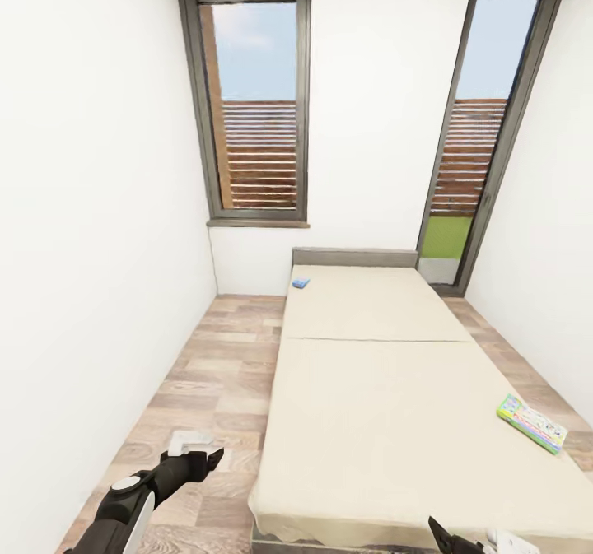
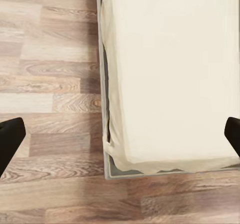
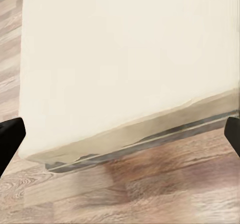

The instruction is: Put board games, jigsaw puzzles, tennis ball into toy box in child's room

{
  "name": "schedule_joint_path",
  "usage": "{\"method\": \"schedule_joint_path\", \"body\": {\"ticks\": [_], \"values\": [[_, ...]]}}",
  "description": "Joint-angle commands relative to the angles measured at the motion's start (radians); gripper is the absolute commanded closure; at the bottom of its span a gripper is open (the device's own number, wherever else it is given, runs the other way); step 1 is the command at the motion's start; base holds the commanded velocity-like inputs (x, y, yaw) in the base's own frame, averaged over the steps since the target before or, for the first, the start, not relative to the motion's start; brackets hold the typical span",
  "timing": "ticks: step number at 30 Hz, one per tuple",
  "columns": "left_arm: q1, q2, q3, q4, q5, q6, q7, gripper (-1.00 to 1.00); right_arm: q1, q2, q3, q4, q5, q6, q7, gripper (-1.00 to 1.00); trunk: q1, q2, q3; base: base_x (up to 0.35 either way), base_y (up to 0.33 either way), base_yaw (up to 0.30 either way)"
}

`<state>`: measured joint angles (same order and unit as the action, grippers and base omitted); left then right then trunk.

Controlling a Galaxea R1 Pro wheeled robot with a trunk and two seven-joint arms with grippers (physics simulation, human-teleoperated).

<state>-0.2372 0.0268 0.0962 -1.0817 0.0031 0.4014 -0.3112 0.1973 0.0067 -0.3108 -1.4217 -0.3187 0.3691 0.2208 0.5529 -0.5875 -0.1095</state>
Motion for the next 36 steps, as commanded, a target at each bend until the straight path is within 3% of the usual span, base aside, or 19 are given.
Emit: {"method": "schedule_joint_path", "body": {"ticks": [1, 9, 21, 29, 36], "values": [[-0.001, 0.000, 0.002, -0.001, 0.000, 0.007, -0.005, -1.00, -0.001, 0.001, -0.002, -0.001, -0.006, -0.005, 0.003, -1.00, 0.001, -0.002, -0.002, 0.155, 0.168, -0.186], [-0.001, 0.000, 0.001, -0.001, 0.001, 0.006, -0.003, -1.00, -0.001, 0.002, 0.002, 0.016, 0.000, -0.091, -0.002, -1.00, 0.001, -0.002, -0.004, 0.121, 0.093, -0.072], [-0.001, 0.001, 0.002, -0.001, 0.000, 0.007, -0.004, -1.00, -0.001, 0.002, 0.004, 0.028, -0.003, -0.105, -0.001, -1.00, 0.001, -0.002, -0.004, 0.020, 0.009, -0.004], [-0.001, 0.002, 0.002, -0.001, 0.000, 0.007, -0.004, -1.00, -0.001, 0.004, 0.007, 0.029, -0.002, -0.105, -0.001, -1.00, 0.001, -0.002, -0.004, 0.187, 0.128, -0.004], [-0.001, 0.002, 0.001, -0.001, 0.001, 0.007, -0.005, -1.00, 0.000, 0.004, 0.008, 0.029, -0.003, -0.105, -0.001, -1.00, 0.001, -0.002, -0.002, 0.096, 0.050, -0.164]]}}
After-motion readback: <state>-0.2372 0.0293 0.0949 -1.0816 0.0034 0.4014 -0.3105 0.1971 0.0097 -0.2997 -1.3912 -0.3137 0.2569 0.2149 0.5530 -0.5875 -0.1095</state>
